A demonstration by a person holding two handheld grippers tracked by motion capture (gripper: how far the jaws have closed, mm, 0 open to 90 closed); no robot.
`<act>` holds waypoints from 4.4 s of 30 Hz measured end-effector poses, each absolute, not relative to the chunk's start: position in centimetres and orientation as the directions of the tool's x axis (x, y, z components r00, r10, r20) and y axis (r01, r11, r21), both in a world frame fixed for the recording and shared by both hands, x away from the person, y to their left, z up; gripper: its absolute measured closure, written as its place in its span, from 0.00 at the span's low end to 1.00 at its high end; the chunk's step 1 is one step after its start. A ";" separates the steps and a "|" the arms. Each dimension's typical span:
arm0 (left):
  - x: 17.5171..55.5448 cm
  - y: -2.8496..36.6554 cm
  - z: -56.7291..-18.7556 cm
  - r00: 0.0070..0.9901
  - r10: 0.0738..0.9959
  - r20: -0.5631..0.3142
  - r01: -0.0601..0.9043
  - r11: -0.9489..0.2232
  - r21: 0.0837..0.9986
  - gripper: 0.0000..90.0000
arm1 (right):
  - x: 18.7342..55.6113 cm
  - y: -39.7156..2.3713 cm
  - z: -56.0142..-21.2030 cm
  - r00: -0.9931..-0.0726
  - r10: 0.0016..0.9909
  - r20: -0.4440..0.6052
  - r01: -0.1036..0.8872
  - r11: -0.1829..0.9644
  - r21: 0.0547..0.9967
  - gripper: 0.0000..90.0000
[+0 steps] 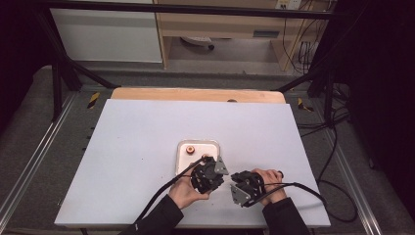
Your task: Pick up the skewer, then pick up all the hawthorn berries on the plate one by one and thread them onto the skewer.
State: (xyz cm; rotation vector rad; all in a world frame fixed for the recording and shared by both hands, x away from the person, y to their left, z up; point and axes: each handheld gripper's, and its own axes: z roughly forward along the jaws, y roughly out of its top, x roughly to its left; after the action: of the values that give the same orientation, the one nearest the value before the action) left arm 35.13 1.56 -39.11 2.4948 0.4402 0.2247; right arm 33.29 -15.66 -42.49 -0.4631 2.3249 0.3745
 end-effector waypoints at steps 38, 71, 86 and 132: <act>37.1 1.2 -39.5 0.904 0.428 -0.026 0.405 -0.833 0.378 0.98 | 32.9 -13.8 -41.7 -0.497 -0.400 -0.770 -0.509 0.853 -0.115 0.99; 33.7 7.4 -40.7 0.785 0.619 -0.017 0.472 -0.580 0.664 0.98 | 36.2 -21.2 -41.9 -0.703 0.678 -0.214 0.384 0.615 0.689 0.17; 31.1 11.4 -42.7 0.697 0.705 -0.131 0.491 -0.337 0.804 0.98 | 36.6 -20.6 -41.8 -0.687 0.725 0.057 0.524 0.439 0.730 0.05; 30.2 14.7 -43.9 0.675 0.719 -0.166 0.507 -0.290 0.812 0.98 | 41.3 -8.8 -39.8 -0.675 0.721 0.158 0.671 0.511 0.537 0.32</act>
State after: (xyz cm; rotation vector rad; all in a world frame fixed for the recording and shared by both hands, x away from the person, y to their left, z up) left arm 30.25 14.72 -43.93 1.9609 0.9520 0.2870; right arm 41.27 -8.84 -39.78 1.2264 2.6553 0.8859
